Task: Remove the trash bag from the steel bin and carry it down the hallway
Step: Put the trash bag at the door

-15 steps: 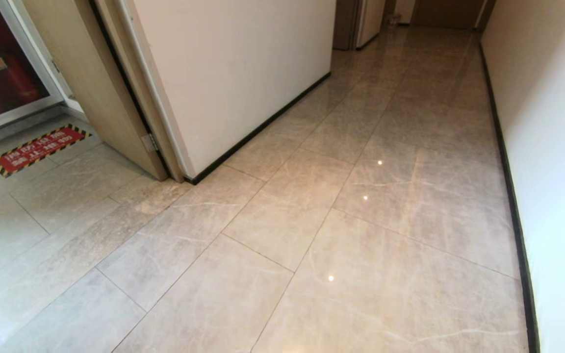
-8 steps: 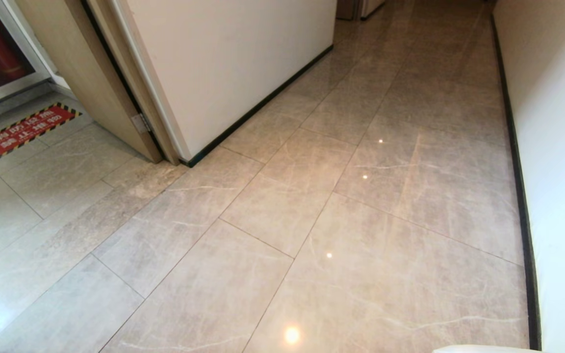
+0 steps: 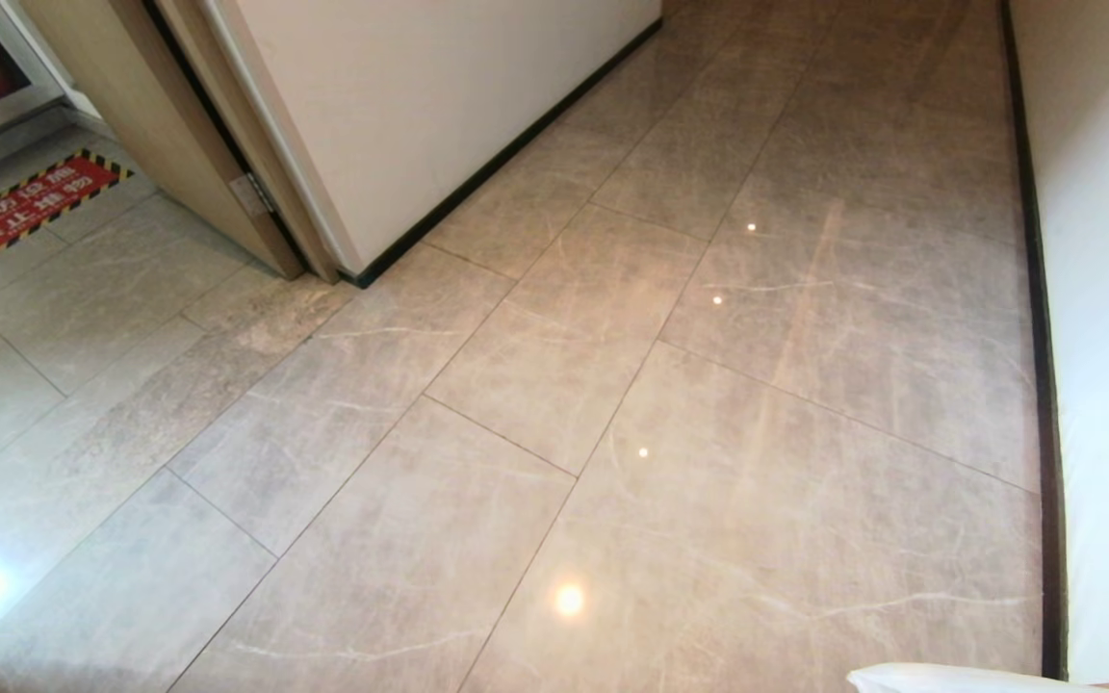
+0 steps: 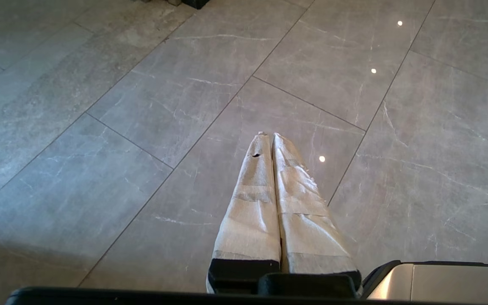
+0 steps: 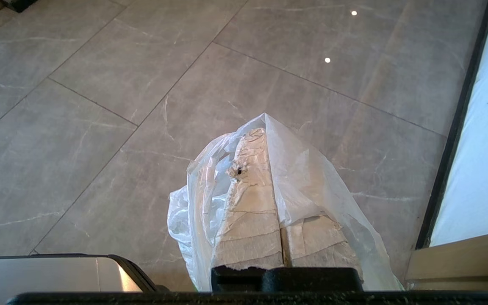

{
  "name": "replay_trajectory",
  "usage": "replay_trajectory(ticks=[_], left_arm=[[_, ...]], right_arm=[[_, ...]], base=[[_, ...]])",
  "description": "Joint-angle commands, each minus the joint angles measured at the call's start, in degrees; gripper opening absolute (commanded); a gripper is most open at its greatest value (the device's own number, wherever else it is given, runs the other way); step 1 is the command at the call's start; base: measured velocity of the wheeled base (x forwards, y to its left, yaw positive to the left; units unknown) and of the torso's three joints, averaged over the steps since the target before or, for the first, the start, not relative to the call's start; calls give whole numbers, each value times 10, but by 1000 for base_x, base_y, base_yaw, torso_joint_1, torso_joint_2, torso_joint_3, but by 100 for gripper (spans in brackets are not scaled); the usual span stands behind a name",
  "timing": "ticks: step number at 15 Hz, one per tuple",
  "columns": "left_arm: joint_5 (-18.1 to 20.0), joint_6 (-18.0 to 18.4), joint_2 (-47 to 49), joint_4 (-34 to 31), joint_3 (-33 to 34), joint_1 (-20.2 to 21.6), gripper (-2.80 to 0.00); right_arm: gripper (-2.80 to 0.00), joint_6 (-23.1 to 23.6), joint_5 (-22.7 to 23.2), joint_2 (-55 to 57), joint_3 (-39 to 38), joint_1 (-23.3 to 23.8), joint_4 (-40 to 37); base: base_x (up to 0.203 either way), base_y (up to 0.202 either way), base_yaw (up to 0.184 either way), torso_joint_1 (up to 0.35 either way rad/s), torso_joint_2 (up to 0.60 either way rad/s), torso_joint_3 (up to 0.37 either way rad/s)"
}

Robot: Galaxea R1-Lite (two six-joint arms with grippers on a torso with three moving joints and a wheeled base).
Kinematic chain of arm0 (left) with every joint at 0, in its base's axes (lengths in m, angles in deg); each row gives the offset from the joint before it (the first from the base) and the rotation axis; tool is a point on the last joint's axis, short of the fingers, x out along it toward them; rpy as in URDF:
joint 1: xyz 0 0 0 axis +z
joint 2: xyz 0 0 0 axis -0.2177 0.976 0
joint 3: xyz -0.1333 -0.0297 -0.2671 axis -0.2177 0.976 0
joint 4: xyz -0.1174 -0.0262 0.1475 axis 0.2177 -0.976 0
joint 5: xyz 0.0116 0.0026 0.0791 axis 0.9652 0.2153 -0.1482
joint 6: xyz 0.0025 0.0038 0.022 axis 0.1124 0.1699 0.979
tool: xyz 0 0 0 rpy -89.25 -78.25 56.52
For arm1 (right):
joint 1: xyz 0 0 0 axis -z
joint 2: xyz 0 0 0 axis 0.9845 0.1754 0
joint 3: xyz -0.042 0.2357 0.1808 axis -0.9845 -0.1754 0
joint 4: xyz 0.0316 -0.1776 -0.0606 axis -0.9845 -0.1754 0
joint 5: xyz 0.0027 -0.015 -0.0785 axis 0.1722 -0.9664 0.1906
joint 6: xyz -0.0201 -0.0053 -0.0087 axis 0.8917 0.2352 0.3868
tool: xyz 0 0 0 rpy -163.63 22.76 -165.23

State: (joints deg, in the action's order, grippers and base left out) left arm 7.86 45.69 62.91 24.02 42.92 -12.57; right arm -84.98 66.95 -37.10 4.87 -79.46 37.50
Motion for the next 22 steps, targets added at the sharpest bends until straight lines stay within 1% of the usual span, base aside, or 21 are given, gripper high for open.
replay_trajectory(ticks=[1,7,9,10,11,12,14,16,18,19,20,22], left_arm=[[0,0,0,0,0,0,-280],[0,0,0,1,0,0,-280],[0,0,0,0,0,0,-280],[0,0,0,0,0,0,-280],[0,0,0,0,0,0,-280],[0,0,0,0,0,0,-280],[1,0,0,0,0,0,-280],[0,0,0,0,0,0,-280],[1,0,0,0,0,0,-280],[0,0,0,0,0,0,-280],[0,0,0,0,0,0,-280],[0,0,0,0,0,0,-280]], right_arm=[[-280,0,0,0,0,0,0],[-280,0,0,0,0,0,0],[-280,-1,0,0,0,-1,2],[-280,2,-1,2,14,0,0],[-280,3,-1,14,49,-1,-5],[-280,4,-3,45,106,0,-20],[-280,-4,-14,160,238,5,-60],[-280,-18,-26,324,426,10,-121],[-280,-24,-49,472,598,10,-219],[-280,-19,-58,538,659,5,-267],[-280,2,-65,595,697,-2,-297],[-280,79,-82,685,719,-14,-303]], base=[[0,0,0,2,2,-198],[0,0,0,5,3,-197],[0,0,0,3,8,-80],[0,0,0,0,2,-34],[0,0,0,-2,7,-32],[0,0,0,0,0,0],[0,0,0,0,0,0],[0,0,0,0,0,0],[0,0,0,0,0,0],[0,0,0,0,0,0],[0,0,0,0,0,0],[0,0,0,0,0,0]])
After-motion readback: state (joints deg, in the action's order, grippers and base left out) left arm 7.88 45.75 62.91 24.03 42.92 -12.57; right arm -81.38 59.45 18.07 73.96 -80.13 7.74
